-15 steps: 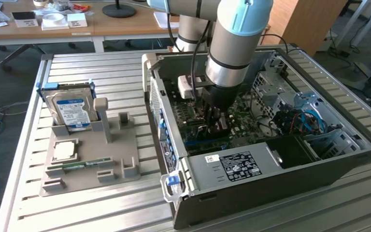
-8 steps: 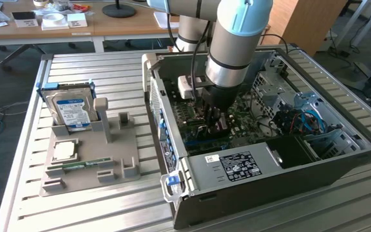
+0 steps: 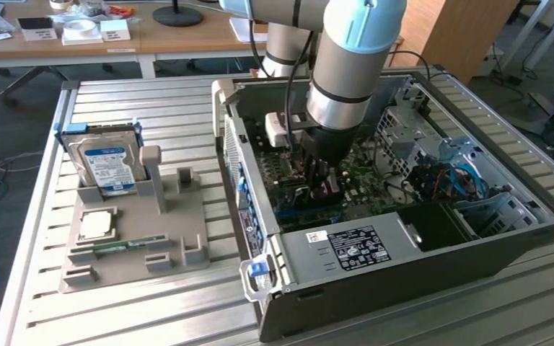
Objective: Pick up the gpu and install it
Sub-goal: 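Insert the gpu into the slot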
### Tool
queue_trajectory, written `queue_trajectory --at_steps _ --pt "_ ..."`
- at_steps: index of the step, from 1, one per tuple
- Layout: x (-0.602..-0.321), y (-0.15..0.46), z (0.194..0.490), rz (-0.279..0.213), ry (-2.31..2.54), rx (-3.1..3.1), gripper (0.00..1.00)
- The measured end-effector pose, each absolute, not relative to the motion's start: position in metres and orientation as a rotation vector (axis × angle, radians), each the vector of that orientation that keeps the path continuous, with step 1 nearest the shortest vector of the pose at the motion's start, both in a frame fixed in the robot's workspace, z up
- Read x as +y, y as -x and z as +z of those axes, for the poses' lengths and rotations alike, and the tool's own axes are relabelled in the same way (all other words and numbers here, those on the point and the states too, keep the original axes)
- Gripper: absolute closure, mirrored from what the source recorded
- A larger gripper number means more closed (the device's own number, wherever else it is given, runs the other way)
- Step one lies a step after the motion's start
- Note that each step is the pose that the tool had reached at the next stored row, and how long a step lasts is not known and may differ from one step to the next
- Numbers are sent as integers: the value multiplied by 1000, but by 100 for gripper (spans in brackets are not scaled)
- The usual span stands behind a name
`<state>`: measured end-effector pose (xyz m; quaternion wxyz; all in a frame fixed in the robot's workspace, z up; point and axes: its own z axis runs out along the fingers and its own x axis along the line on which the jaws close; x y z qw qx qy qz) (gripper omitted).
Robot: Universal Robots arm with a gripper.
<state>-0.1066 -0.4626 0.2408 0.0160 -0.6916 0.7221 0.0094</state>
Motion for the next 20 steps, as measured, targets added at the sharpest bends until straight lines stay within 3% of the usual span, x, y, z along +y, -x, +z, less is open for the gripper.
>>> queue_trajectory --at_steps 20 --pt "-463 107 238 29 2150 2246 73"
